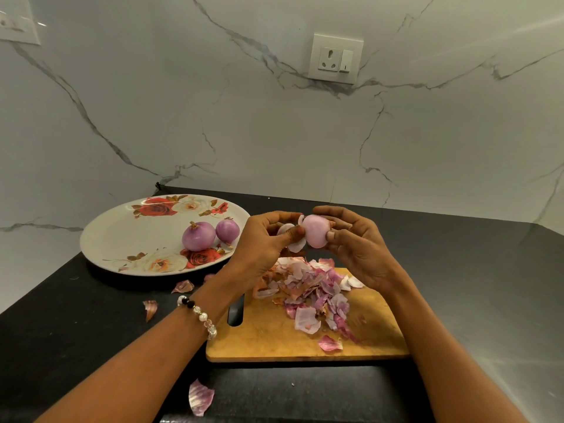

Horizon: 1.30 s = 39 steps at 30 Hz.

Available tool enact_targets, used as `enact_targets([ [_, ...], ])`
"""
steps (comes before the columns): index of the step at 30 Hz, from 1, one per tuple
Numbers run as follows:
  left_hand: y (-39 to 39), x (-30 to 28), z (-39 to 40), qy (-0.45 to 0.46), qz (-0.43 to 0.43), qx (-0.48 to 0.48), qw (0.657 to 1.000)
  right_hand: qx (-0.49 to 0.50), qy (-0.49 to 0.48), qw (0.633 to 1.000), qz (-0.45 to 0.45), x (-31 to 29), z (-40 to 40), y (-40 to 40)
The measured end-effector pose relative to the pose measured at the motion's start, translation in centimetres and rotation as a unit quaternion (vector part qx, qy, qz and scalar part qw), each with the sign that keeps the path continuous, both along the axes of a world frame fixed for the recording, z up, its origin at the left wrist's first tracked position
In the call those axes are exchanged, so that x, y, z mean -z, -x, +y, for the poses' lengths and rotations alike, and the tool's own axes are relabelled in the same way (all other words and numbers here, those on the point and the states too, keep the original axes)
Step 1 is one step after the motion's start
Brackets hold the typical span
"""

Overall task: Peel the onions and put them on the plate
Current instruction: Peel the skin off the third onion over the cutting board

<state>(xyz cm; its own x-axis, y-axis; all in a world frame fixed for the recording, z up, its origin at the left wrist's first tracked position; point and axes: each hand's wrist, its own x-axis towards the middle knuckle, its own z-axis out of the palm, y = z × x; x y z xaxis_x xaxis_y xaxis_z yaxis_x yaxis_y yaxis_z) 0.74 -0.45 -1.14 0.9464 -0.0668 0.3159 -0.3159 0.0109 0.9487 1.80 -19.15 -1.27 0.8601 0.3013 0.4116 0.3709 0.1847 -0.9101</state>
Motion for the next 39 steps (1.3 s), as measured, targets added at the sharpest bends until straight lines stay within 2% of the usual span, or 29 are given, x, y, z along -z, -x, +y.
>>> enact_targets([
  [3,-0.1,0.1,0.3,-0.009,0.003,-0.032,0.999,0.002,0.04,0.999,0.0,0.1,0.2,0.0],
  [6,-0.1,0.2,0.3,-0.035,-0.005,-0.053,0.998,0.037,0.088,0.995,-0.038,0.2,0.3,-0.1],
  [14,-0.1,0.4,-0.2,-0.068,-0.063,-0.107,0.99,0.06,0.098,0.991,-0.071,0.1,0.5,0.3],
  [17,-0.3,0.4,-0.4,-0.036,-0.022,-0.095,0.995,0.044,0.069,0.995,-0.056,0.0,0.4,0.3],
  [20,-0.4,-0.1,-0.3,0.064,0.05,-0.09,0.993,-0.009,0.009,1.0,0.002,-0.1,0.2,0.2],
  [22,-0.3,-0.5,0.0,0.093,0.061,-0.087,0.99,-0.036,-0.024,0.999,0.029,-0.2,0.1,0.1],
  [29,0.3,-0.4,0.0,-0.041,-0.06,-0.038,0.997,-0.036,-0.049,0.997,0.052,-0.4,0.1,0.0],
  [33,0.6,0.2,-0.7,-0.166,-0.186,-0.101,0.963,-0.026,-0.032,0.998,0.049,-0.4,0.1,0.1],
  [35,0.5,0.5,-0.9,-0.19,-0.24,-0.153,0.94,-0.028,-0.024,0.998,0.048,-0.4,0.2,0.2],
  [39,0.4,0.6,-0.7,-0.196,-0.277,-0.199,0.919,-0.032,-0.018,0.998,0.049,-0.3,0.4,0.3],
])
